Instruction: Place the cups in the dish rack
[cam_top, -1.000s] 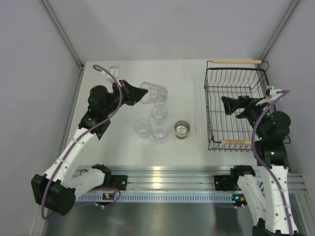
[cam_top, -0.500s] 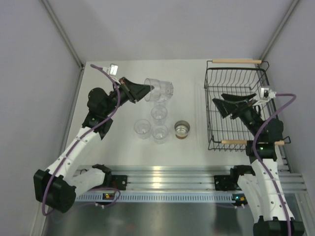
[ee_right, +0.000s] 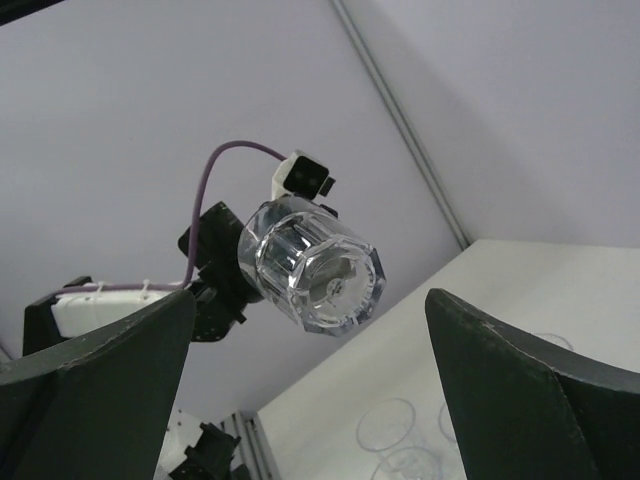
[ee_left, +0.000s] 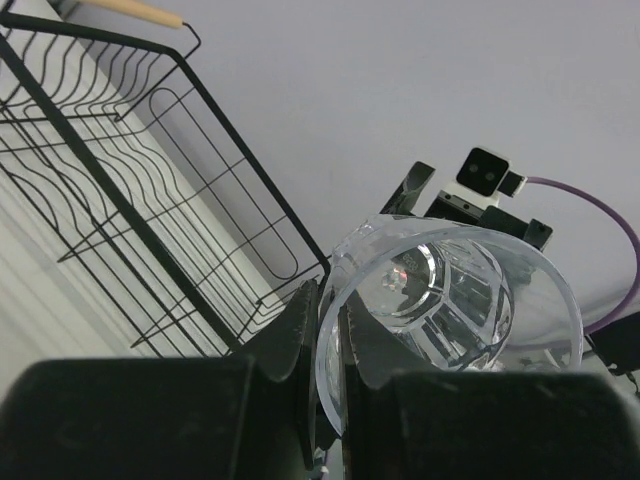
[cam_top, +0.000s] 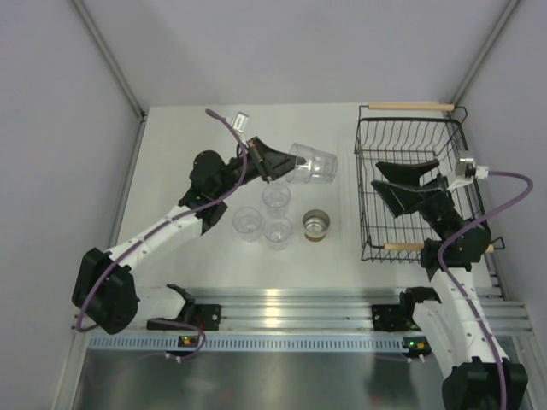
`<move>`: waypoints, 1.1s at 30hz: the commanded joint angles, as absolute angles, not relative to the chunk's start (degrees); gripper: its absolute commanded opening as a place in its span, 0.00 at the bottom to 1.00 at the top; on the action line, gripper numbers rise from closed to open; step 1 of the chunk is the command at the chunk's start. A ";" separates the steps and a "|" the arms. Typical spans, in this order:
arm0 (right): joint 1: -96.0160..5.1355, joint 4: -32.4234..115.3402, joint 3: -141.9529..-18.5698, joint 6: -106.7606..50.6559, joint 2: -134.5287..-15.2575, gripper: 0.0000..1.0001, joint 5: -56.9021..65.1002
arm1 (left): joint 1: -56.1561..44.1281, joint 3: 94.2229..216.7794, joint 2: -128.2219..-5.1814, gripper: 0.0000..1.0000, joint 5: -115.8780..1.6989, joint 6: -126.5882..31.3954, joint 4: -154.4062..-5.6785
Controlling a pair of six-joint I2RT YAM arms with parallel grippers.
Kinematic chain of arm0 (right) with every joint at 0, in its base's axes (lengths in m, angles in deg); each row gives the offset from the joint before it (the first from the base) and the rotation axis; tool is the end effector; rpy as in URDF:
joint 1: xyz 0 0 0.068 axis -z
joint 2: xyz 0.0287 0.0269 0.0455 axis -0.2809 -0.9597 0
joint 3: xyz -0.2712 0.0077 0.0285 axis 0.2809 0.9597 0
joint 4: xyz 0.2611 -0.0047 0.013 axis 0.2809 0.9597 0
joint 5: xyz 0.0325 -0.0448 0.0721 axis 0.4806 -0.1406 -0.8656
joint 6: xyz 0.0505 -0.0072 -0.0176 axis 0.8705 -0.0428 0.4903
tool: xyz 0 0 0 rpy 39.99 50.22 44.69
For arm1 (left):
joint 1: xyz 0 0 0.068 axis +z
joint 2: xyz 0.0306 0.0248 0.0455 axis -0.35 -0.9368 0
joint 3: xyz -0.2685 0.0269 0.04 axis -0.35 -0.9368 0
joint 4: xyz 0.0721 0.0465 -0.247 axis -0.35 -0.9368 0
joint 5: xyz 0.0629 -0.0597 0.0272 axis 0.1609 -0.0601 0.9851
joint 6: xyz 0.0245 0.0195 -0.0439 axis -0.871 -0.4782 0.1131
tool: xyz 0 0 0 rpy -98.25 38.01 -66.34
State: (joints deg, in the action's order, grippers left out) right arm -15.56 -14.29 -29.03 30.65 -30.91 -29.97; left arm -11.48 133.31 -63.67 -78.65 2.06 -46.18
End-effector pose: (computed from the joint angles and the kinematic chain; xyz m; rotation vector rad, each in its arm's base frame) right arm 0.1362 0.0220 0.3454 -0.1524 1.1232 1.3182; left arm 0.2379 -0.1693 0.3519 0.1125 1.5880 -1.6677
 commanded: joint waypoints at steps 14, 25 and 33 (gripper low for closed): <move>-15.87 -43.33 -26.51 44.41 -38.46 0.99 -32.64 | -20.65 142.13 -72.59 0.00 -75.11 5.95 -30.39; -18.07 -47.02 -25.72 45.55 -41.27 0.99 -32.47 | -23.98 146.43 -77.95 0.00 -73.79 6.56 -28.19; -18.16 -48.96 -25.46 45.73 -41.80 0.99 -32.73 | -26.36 147.23 -80.85 0.00 -73.17 7.18 -26.60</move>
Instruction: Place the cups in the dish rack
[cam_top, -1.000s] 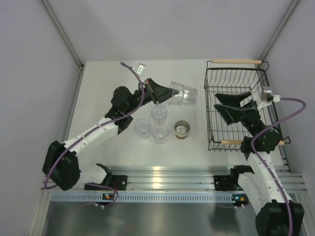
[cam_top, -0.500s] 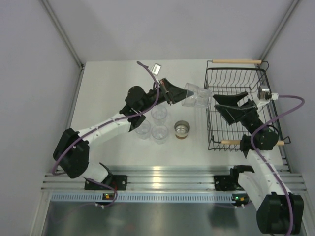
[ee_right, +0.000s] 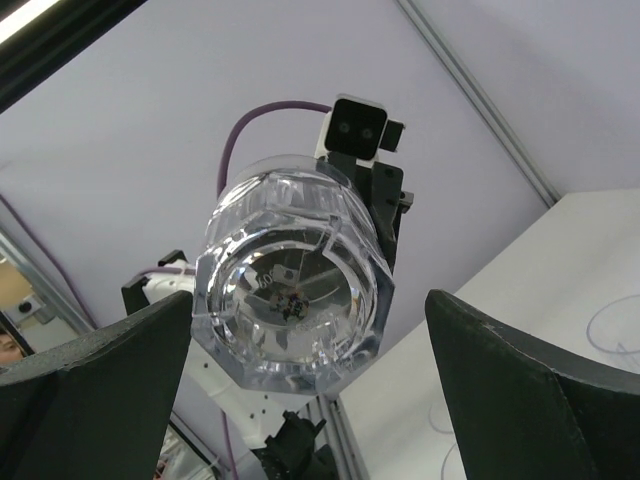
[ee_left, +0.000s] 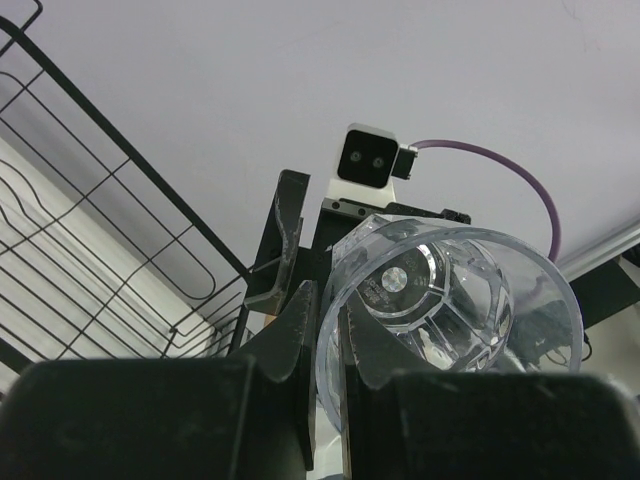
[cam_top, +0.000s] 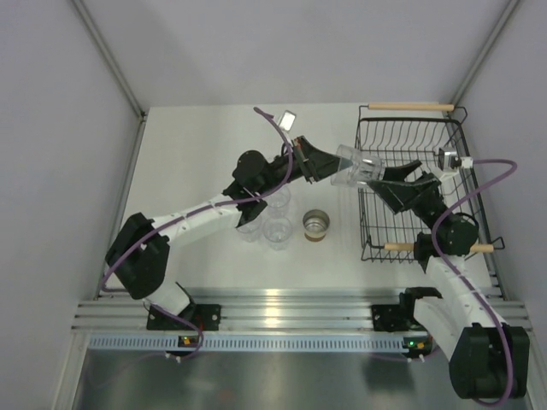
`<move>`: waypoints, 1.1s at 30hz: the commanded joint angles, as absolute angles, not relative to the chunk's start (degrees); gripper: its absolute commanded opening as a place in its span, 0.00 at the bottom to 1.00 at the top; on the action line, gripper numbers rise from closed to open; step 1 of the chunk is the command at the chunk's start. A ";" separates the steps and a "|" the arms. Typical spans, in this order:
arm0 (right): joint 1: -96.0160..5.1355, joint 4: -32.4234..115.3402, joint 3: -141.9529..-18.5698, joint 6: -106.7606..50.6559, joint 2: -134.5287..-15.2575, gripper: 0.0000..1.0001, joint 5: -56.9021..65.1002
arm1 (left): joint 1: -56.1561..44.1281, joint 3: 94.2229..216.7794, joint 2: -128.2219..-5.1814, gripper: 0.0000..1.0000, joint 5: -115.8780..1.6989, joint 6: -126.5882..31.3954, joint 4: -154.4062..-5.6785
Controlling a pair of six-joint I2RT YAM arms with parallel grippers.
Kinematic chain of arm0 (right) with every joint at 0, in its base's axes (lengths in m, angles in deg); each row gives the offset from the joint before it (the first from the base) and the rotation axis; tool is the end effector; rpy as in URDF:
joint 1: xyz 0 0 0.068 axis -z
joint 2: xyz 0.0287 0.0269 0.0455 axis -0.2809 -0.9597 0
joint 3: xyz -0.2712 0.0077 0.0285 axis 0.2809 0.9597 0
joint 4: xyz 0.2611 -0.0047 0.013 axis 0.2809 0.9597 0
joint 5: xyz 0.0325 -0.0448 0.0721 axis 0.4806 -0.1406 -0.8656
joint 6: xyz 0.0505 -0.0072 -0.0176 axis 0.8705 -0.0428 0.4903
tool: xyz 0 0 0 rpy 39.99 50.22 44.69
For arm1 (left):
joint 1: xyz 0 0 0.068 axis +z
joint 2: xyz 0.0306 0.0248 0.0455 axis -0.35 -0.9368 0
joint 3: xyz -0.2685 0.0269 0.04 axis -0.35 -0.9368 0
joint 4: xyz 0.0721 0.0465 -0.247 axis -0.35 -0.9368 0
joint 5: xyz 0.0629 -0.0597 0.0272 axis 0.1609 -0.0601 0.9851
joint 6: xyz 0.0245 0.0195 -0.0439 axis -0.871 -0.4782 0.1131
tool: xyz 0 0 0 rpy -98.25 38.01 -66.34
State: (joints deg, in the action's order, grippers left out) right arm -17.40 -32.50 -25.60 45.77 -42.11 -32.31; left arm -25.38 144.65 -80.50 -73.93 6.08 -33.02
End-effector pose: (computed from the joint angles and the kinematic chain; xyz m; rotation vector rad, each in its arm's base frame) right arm 0.1583 0.0279 0.3232 -0.1069 1.1538 1.5769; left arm 0.2399 -0.2689 0.3544 0.2171 1.4824 -1.8968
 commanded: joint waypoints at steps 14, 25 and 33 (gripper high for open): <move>-18.16 -49.13 -25.46 45.20 -41.45 0.99 -33.08 | -28.03 146.61 -82.61 0.00 -72.29 7.36 -25.81; -18.16 -48.87 -25.81 44.76 -41.54 0.70 -34.05 | -28.65 145.82 -84.72 0.00 -71.94 8.41 -23.26; -18.16 -48.61 -26.07 44.41 -42.06 0.08 -35.11 | -28.65 146.09 -85.51 0.00 -71.68 8.15 -22.73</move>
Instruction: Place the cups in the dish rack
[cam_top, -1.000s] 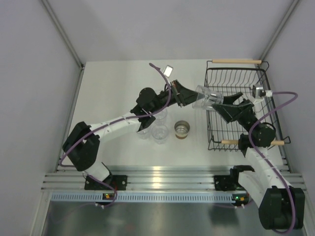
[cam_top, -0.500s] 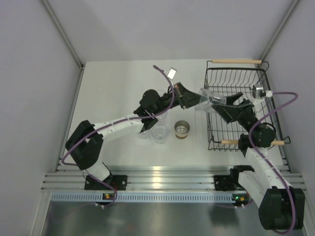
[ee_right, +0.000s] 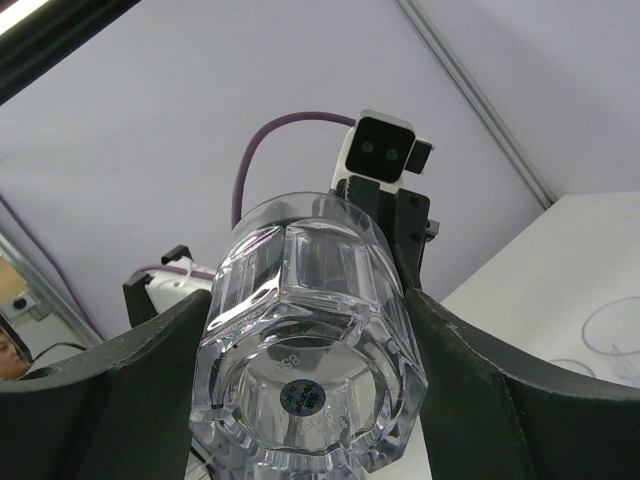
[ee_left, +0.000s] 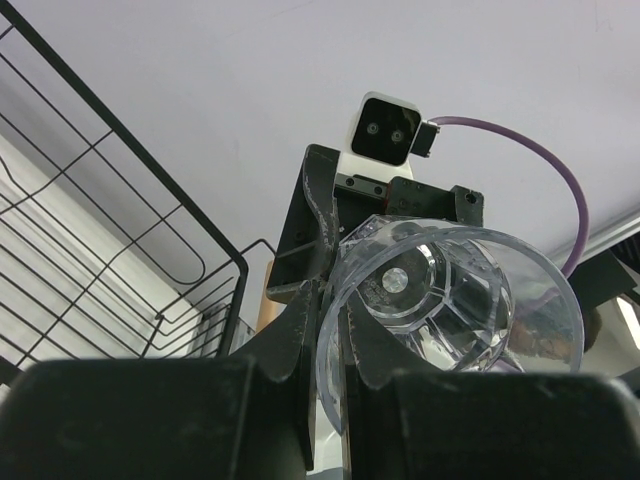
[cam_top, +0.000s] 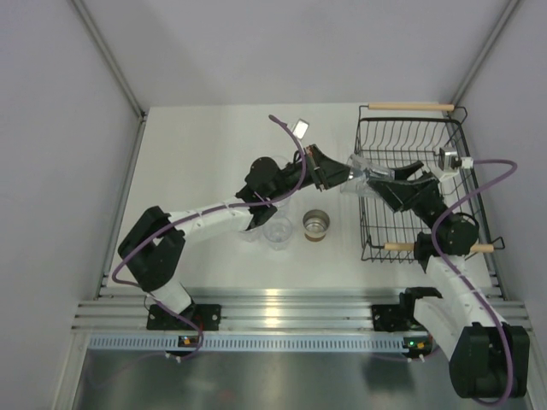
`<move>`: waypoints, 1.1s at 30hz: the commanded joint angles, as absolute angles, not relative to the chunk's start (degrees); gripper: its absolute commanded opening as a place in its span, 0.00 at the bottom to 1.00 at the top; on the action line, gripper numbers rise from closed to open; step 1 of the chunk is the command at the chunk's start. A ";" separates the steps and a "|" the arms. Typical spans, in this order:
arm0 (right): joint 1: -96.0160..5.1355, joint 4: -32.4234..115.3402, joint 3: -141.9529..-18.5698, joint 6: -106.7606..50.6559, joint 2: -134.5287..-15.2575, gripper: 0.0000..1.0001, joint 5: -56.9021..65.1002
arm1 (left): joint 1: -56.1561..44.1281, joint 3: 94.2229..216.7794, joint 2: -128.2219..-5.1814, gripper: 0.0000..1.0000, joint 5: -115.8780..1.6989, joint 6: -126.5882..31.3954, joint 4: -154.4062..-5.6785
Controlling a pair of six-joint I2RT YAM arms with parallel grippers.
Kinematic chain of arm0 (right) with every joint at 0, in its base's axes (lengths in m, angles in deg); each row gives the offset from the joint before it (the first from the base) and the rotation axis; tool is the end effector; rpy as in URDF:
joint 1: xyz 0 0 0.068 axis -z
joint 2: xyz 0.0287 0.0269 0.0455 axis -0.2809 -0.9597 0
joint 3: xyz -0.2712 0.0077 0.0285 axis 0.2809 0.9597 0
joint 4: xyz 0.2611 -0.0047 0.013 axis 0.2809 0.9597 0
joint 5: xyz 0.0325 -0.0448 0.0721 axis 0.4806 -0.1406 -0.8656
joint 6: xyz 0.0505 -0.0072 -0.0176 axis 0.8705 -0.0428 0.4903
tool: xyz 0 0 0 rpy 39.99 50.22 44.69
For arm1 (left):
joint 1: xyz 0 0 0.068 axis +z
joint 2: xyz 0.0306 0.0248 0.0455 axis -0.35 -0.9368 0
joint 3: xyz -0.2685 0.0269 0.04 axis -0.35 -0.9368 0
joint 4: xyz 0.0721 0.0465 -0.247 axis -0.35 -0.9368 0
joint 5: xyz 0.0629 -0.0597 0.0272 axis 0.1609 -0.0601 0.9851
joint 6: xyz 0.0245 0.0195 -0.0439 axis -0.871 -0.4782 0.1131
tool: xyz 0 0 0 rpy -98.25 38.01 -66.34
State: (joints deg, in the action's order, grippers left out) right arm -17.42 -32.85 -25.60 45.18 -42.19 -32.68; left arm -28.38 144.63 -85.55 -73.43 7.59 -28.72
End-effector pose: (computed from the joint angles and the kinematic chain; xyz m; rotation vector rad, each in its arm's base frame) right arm 0.1580 0.0281 0.3233 -0.1223 1.1520 1.5685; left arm 0.2372 -0.2940 0.3310 0.2261 1.5145 -1.9511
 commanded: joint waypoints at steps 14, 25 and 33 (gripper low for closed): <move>-18.16 -25.95 -26.42 30.54 -32.14 0.00 -30.80 | -28.38 141.43 -77.96 0.81 -67.64 -0.72 -28.96; -17.98 8.56 -34.58 10.16 -24.84 0.00 -26.41 | -27.24 135.71 -64.00 0.81 -63.17 -15.55 -49.22; -17.28 36.36 -48.82 -6.81 -28.43 0.00 -19.12 | -27.06 146.51 -54.23 0.95 -51.65 -30.95 -81.23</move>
